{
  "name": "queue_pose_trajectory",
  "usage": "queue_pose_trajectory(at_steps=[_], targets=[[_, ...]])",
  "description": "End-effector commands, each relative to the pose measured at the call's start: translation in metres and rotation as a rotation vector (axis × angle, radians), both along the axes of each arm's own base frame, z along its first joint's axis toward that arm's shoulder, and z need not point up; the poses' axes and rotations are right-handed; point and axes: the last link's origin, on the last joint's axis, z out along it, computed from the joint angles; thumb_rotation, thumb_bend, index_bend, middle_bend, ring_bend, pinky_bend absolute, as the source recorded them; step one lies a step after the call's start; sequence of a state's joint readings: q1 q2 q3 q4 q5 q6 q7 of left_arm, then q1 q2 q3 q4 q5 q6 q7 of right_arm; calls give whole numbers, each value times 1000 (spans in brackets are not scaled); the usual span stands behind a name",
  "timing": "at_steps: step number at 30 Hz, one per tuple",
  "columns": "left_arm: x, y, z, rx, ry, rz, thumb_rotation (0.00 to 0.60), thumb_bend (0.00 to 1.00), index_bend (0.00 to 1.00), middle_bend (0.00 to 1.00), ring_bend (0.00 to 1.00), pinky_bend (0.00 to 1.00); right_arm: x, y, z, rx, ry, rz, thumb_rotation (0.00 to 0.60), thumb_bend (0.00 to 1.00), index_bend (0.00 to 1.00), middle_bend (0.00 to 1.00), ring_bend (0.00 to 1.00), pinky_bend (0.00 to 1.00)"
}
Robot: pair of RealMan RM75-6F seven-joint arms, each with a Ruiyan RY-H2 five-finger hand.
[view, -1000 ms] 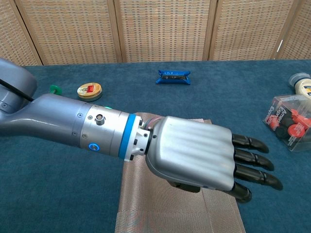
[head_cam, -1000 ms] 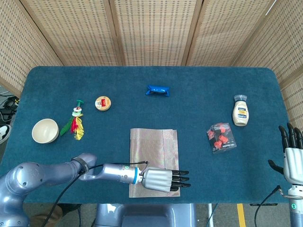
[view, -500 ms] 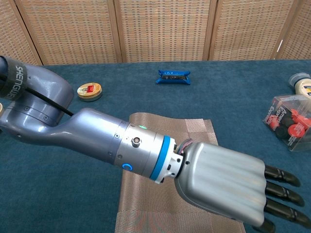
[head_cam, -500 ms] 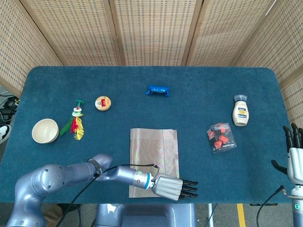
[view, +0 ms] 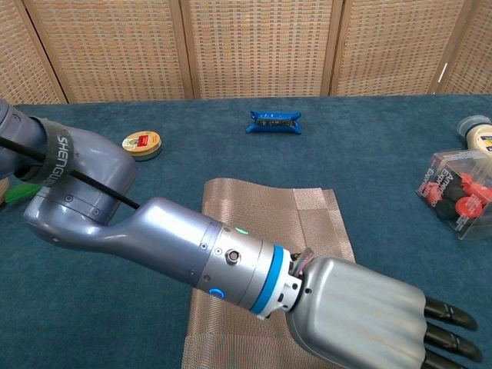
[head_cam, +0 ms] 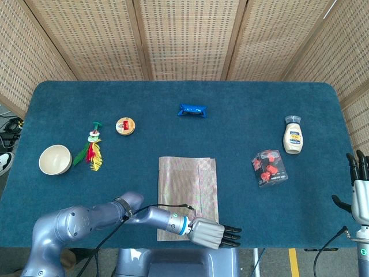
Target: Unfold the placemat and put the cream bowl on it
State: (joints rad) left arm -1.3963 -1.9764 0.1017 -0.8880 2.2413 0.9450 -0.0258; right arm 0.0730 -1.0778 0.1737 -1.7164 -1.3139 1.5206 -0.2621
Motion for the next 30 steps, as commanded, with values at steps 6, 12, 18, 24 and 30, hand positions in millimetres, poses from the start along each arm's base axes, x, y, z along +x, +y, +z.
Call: queue_pose_trajectory(at_steps=[6,12,18,24,30], targets=[[4,-2,-7,-3,-7,-8,600,454,426,0,0,0,0,0,0,2,-3,0,600,0,0,0,0,0],[7,-1,-9,0,-8,-15,600,454,428,0,0,0,0,0,0,4,-6,-1,600,0,0,0,0,0],[7,-2,-13,0,0,-16,600,454,429,0,0,0,0,0,1,2,-7,1,600,0,0,0,0,0],[5,-3,-15,0,7,-24,600,454,433,0,0,0,0,0,1,3,-10,0,600,0,0,0,0,0],[3,-4,-18,3,14,-31,600,454,491,0,0,0,0,0,2,3,-13,-1,600,0,0,0,0,0]])
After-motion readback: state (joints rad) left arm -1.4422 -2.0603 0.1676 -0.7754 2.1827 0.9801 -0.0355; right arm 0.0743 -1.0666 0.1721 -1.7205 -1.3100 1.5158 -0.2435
